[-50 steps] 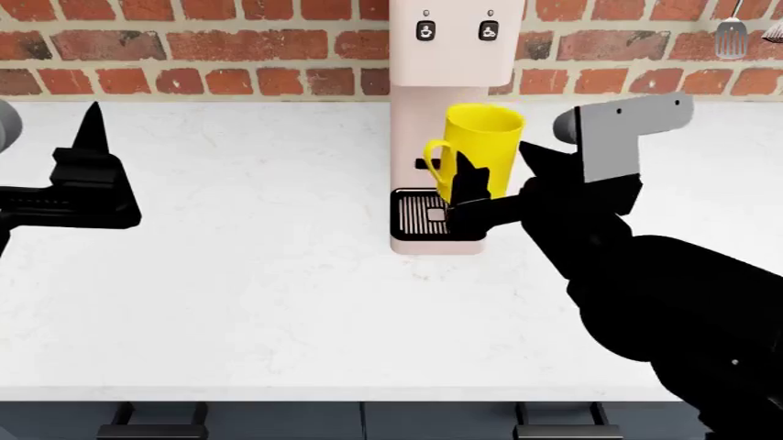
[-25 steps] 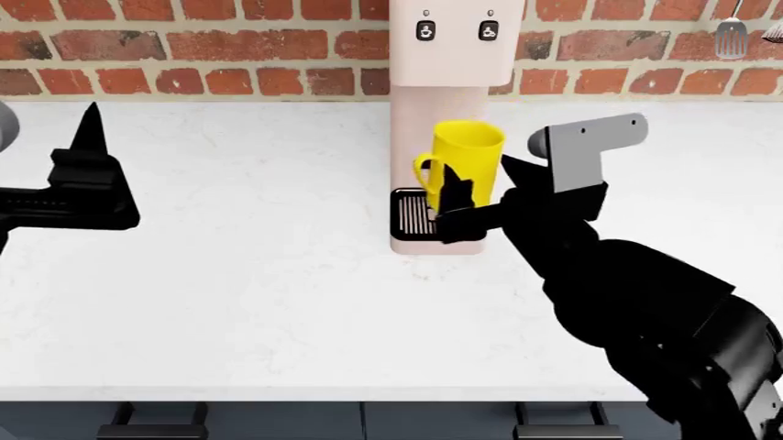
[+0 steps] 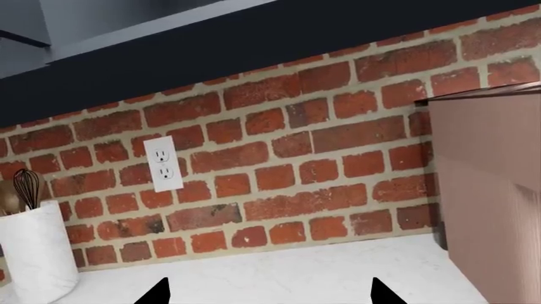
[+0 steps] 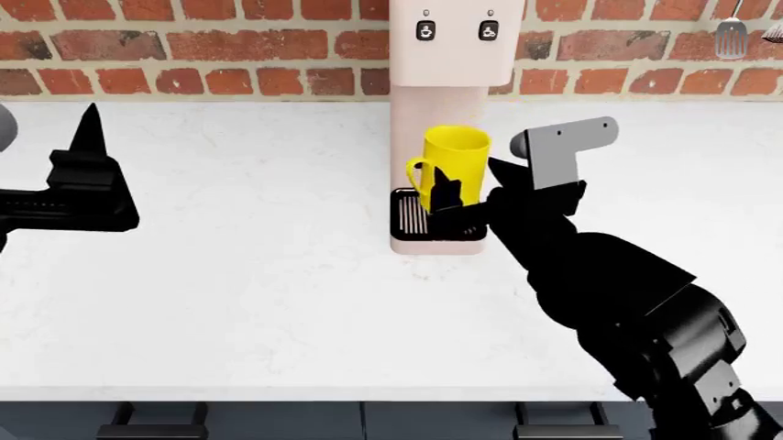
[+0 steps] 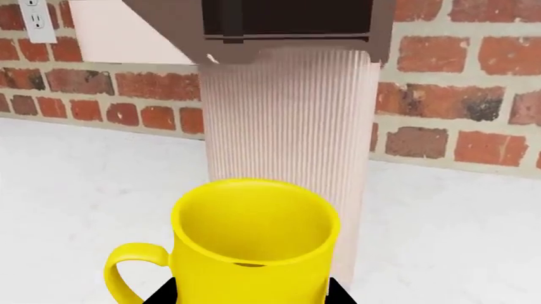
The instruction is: Pick the mug from the cabinet, place it under the coffee machine dispenser, and press the start button.
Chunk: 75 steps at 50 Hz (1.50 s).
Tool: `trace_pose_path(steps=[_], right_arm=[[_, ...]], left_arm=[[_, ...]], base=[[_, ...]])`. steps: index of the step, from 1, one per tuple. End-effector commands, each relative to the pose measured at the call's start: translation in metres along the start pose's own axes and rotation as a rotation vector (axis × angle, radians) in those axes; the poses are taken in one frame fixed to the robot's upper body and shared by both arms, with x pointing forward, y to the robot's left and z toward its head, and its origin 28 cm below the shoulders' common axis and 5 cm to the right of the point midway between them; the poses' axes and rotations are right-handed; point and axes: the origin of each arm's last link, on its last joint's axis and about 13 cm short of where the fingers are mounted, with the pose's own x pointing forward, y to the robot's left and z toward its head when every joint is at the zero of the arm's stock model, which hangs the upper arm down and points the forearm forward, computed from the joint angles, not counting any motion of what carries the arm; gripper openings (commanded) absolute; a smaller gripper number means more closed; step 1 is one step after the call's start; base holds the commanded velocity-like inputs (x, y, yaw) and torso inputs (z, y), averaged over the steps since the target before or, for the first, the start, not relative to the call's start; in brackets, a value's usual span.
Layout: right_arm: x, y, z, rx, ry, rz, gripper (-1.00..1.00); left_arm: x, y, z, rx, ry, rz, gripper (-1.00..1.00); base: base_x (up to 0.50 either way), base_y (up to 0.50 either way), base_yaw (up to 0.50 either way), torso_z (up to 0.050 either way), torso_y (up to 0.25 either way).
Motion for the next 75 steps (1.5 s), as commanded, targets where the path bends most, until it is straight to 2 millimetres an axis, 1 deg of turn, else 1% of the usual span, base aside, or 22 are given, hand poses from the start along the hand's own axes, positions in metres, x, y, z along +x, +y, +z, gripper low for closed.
trace_pose_path(steps=[1, 14, 37, 43, 44, 60, 65, 70, 75], right_arm=[[0.01, -0.003, -0.003, -0.019, 0.002, 0.013, -1.0], [0.02, -0.001, -0.006, -0.027, 0.012, 0.027, -1.0], [0.024, -0.006, -0.006, -0.034, -0.004, 0.005, -1.0], [0.024, -0.006, -0.007, -0.04, 0.016, 0.002, -1.0], [0.025, -0.006, -0.007, -0.044, 0.021, 0.001, 1.0], [0.025, -0.002, -0.008, -0.067, 0.041, 0.006, 1.0], [0.015, 0.002, 0.006, -0.08, 0.008, -0.001, 1.0], [-0.005, 0.009, 0.03, -0.101, -0.046, -0.011, 1.0], [-0.019, 0.015, 0.045, -0.12, -0.07, -0.015, 1.0]], left_arm=[[0.0, 0.0, 0.0, 0.002, -0.001, 0.001, 1.0], [0.001, 0.001, -0.001, -0.001, -0.002, 0.005, 1.0], [0.004, 0.003, -0.004, 0.0, 0.0, 0.007, 1.0], [0.003, 0.003, -0.003, 0.001, -0.001, 0.008, 1.0], [0.003, 0.003, -0.003, 0.001, -0.001, 0.008, 1.0], [0.0, 0.005, 0.0, -0.008, -0.007, 0.016, 1.0], [-0.002, 0.005, 0.0, -0.009, -0.007, 0.016, 1.0], [-0.003, 0.005, 0.001, -0.01, -0.007, 0.017, 1.0], [-0.004, 0.006, 0.002, -0.012, -0.009, 0.019, 1.0]], base=[[0.0, 0.0, 0.0, 0.0, 0.0], [0.0, 0.0, 0.0, 0.0, 0.0], [0.0, 0.0, 0.0, 0.0, 0.0], [0.0, 0.0, 0.0, 0.0, 0.0], [0.0, 0.0, 0.0, 0.0, 0.0], [0.0, 0.0, 0.0, 0.0, 0.0], [0.0, 0.0, 0.0, 0.0, 0.0], [0.0, 0.0, 0.0, 0.0, 0.0], [0.0, 0.0, 0.0, 0.0, 0.0]])
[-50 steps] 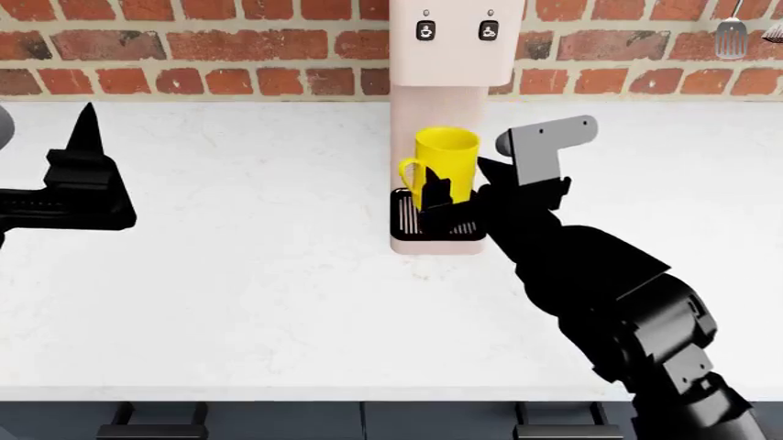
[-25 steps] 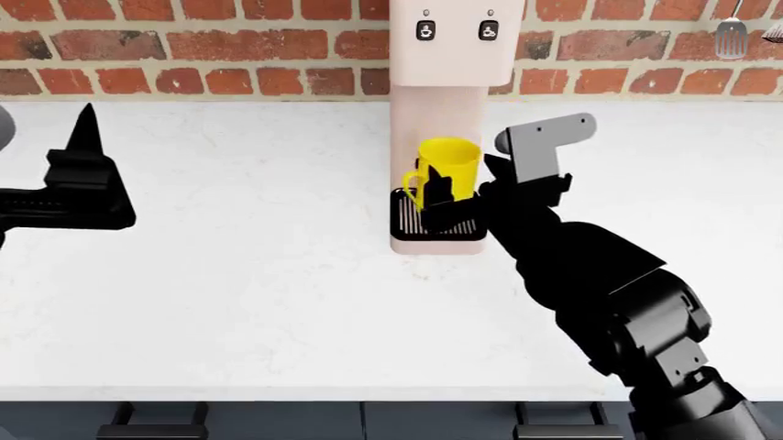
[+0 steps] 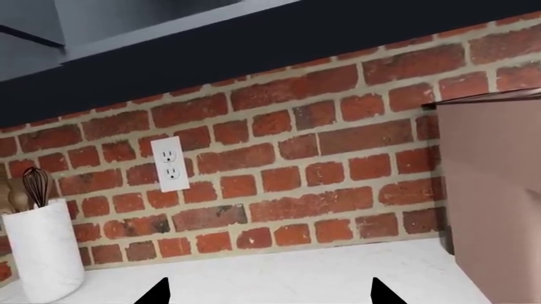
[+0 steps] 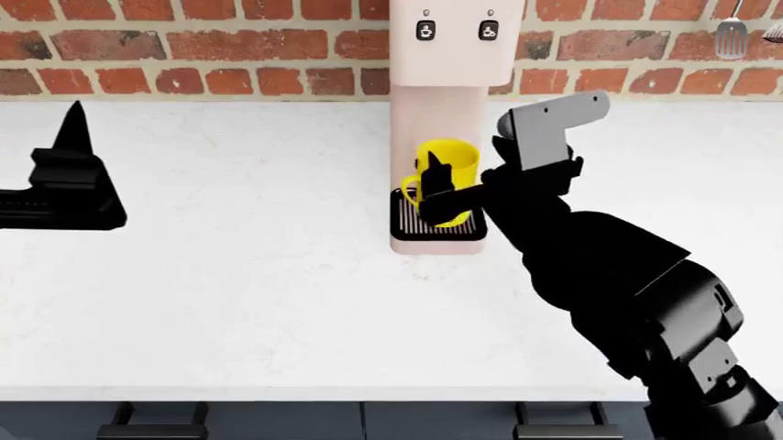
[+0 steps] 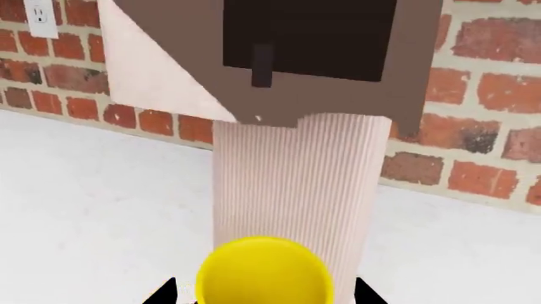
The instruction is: Pick the mug from the cabinet, place it under the coffee machine dispenser, and press the start button.
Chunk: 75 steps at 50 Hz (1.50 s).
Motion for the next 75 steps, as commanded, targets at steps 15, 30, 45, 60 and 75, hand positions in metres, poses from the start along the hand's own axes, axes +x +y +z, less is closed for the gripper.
trace_pose_path(steps=[15, 30, 45, 60, 75], right_arm=[[-0.064, 0.017, 0.038, -0.06, -0.062, -0.051, 1.0], [-0.138, 0.06, 0.081, -0.111, -0.1, -0.15, 1.0], [-0.14, 0.069, 0.113, -0.163, -0.134, -0.174, -1.0], [-0.108, 0.062, 0.121, -0.16, -0.151, -0.165, -1.0], [-0.073, 0.063, 0.125, -0.126, -0.169, -0.133, -1.0]], left_arm=[[-0.001, 0.003, 0.002, -0.008, -0.007, 0.004, 1.0], [0.001, 0.001, -0.003, -0.023, -0.011, -0.005, 1.0], [0.002, 0.002, -0.004, -0.039, -0.016, -0.01, 1.0], [0.002, 0.002, -0.005, -0.039, -0.015, -0.012, 1.0], [0.004, 0.001, -0.007, -0.045, -0.015, -0.014, 1.0]], base=[[0.0, 0.0, 0.0, 0.0, 0.0], [0.0, 0.0, 0.0, 0.0, 0.0], [0.0, 0.0, 0.0, 0.0, 0.0], [0.0, 0.0, 0.0, 0.0, 0.0], [0.0, 0.0, 0.0, 0.0, 0.0]])
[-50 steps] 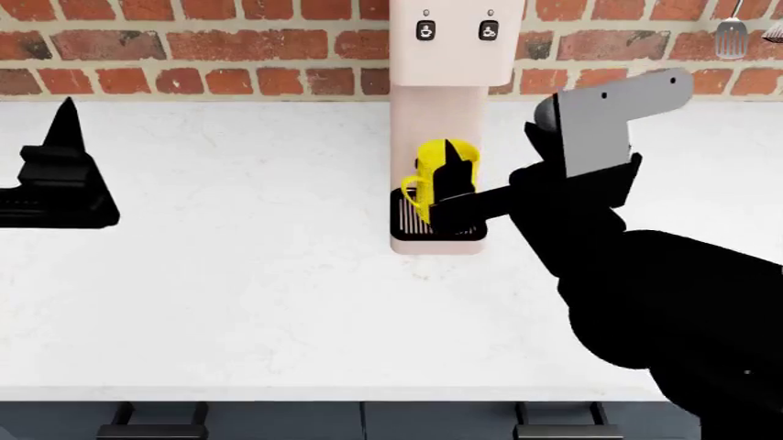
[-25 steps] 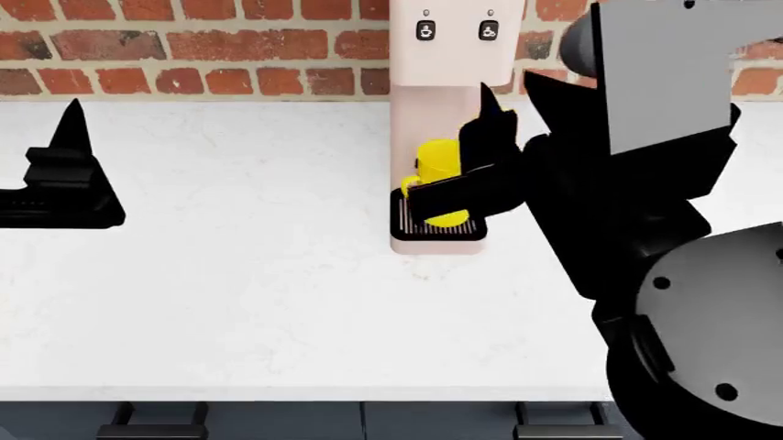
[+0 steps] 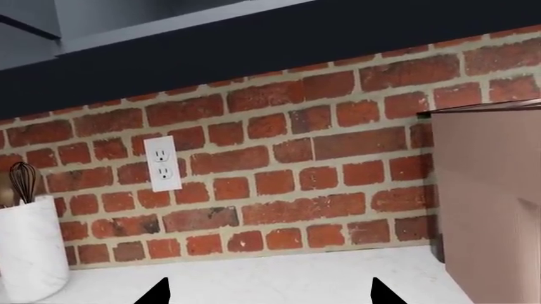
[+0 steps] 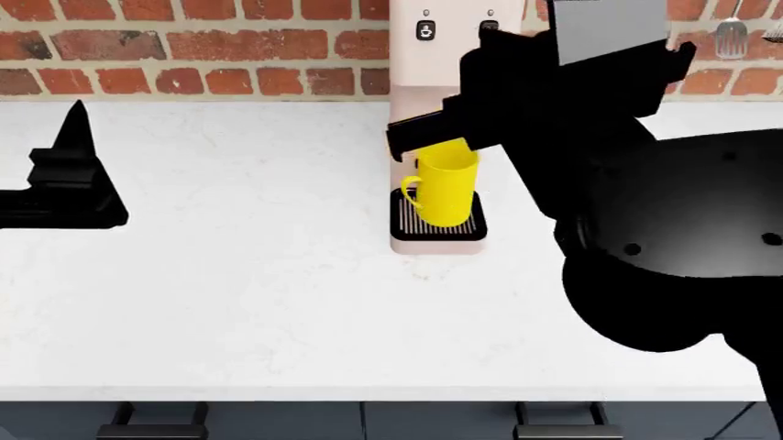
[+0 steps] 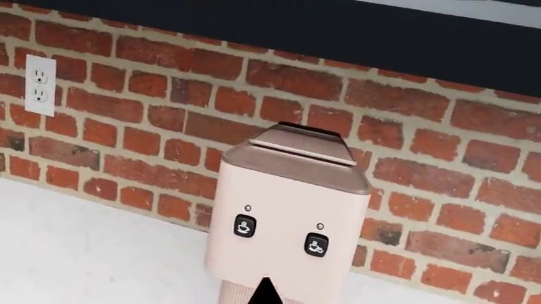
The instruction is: Pick the mug from the cabinet, place it under the coffee machine dispenser, and press the start button.
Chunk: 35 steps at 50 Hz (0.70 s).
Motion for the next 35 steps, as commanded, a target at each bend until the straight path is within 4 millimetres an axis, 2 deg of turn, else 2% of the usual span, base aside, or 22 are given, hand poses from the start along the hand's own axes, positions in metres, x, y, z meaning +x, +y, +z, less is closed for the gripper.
trace_pose_path(steps=[1, 22, 35], right_arm=[[0.022, 0.004, 0.001, 0.012, -0.017, 0.013, -1.0], [0.041, 0.005, -0.013, 0.032, -0.005, 0.015, -1.0], [0.056, 0.007, -0.014, 0.037, -0.006, 0.034, -1.0]], left_arm=[[0.001, 0.0, -0.001, -0.005, 0.0, -0.001, 1.0], [0.004, -0.001, -0.003, -0.003, 0.003, -0.002, 1.0], [0.004, -0.002, -0.002, 0.003, 0.0, 0.001, 1.0]], base=[[0.0, 0.0, 0.0, 0.0, 0.0], [0.0, 0.0, 0.0, 0.0, 0.0], [0.0, 0.0, 0.0, 0.0, 0.0]])
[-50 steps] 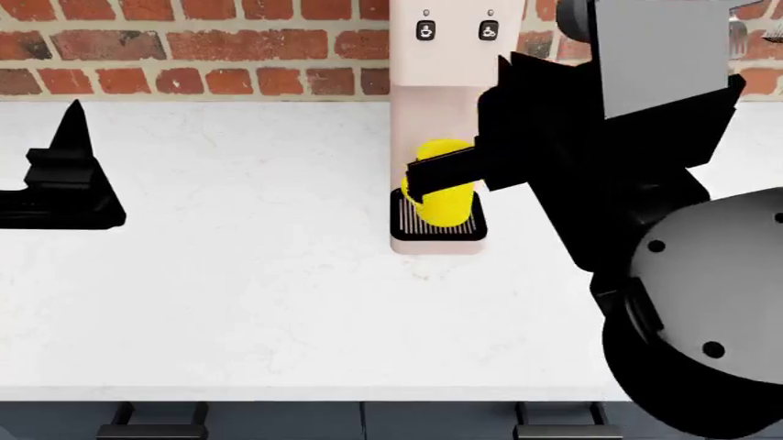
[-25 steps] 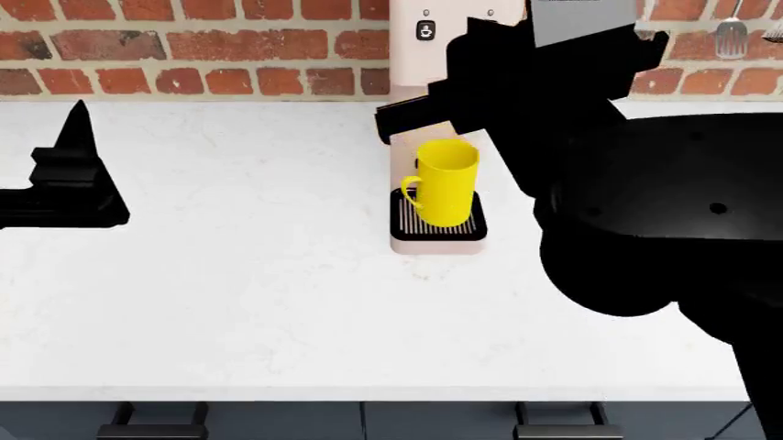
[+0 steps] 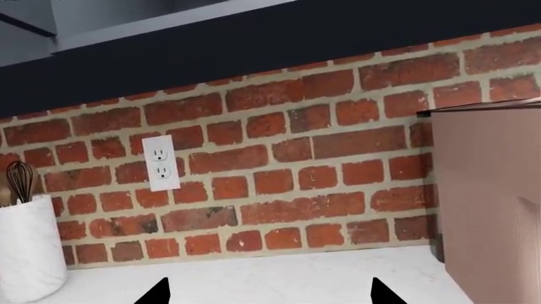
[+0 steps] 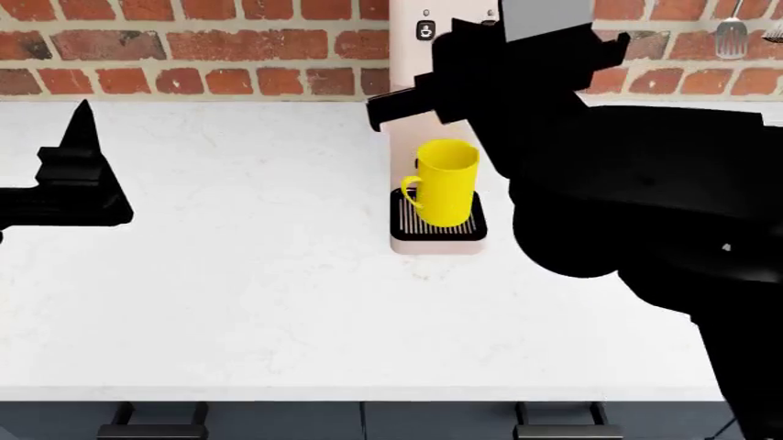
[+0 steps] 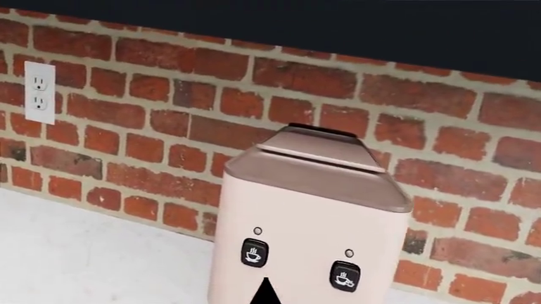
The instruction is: Pick the mug from the cabinet, place it under the coffee machine dispenser, and press the start button.
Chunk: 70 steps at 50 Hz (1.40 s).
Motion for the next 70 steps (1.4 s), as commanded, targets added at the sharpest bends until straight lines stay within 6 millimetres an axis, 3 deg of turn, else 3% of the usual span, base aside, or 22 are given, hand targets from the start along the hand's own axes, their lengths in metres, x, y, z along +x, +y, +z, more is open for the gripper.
trace_pose_path(steps=[1, 17, 70], right_arm=[[0.013, 0.002, -0.002, 0.002, 0.0, 0.019, -1.0], [0.02, 0.003, -0.001, -0.005, 0.0, 0.023, -1.0], [0.047, 0.001, -0.022, 0.007, 0.04, 0.044, -1.0]], left_arm=[[0.0, 0.0, 0.001, 0.004, -0.001, 0.004, 1.0], [0.001, 0.001, 0.0, -0.001, -0.002, 0.005, 1.0], [0.002, 0.004, -0.003, 0.001, 0.006, 0.015, 1.0]], base=[[0.0, 0.0, 0.0, 0.0, 0.0], [0.0, 0.0, 0.0, 0.0, 0.0], [0.0, 0.0, 0.0, 0.0, 0.0]])
